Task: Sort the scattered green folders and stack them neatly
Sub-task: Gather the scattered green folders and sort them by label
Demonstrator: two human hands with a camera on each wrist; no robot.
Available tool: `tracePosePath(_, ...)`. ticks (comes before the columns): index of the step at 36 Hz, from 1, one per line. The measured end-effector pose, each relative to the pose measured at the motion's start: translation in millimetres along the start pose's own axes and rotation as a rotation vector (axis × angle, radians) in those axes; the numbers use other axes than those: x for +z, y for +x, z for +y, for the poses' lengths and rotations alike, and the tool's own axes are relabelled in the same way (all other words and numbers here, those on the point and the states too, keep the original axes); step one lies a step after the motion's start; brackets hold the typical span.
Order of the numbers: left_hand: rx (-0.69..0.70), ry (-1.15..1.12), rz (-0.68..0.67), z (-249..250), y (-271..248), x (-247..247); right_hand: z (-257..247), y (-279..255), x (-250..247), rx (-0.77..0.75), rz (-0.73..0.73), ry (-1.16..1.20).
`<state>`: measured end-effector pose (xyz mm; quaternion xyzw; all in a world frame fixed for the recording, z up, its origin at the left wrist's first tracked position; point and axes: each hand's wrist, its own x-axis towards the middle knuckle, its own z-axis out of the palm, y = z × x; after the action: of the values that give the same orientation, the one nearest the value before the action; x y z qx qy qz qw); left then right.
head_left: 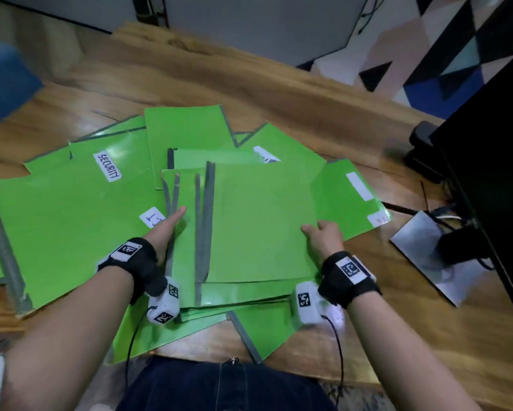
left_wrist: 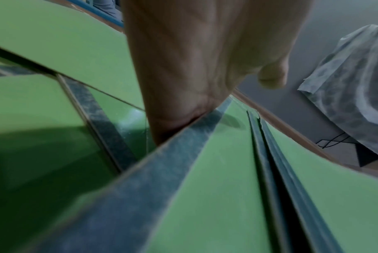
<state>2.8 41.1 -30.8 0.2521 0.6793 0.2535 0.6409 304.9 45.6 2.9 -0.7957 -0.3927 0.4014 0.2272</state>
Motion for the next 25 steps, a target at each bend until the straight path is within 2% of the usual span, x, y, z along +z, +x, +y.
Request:
tracePosePath(4,0.006,0.048,0.009,-3,8,2,9,10,14,0.034,-0.046,-0.236)
tracePosePath(8,-0.003,0.078,0.007,-4,11,1,-4,17,14,-0.068,-0.016,-0.414)
tracePosePath(13,-0.061,0.129,-0.045,-3,9,3,-10,14,35,-0.144,-0.084,-0.502)
tracePosePath(20,-0.092,0.290,0.099,-8,19,-6,15,-8,66,-0.149,-0.257,-0.626)
tracePosePath(23,-0.075,0.365,0.126,-7,18,-6,23,-9,57,-0.197,-0.331,-0.657)
tracePosePath(25,-0.069,0.419,0.143,-7,17,-5,29,-4,43,-0.218,-0.300,-0.652)
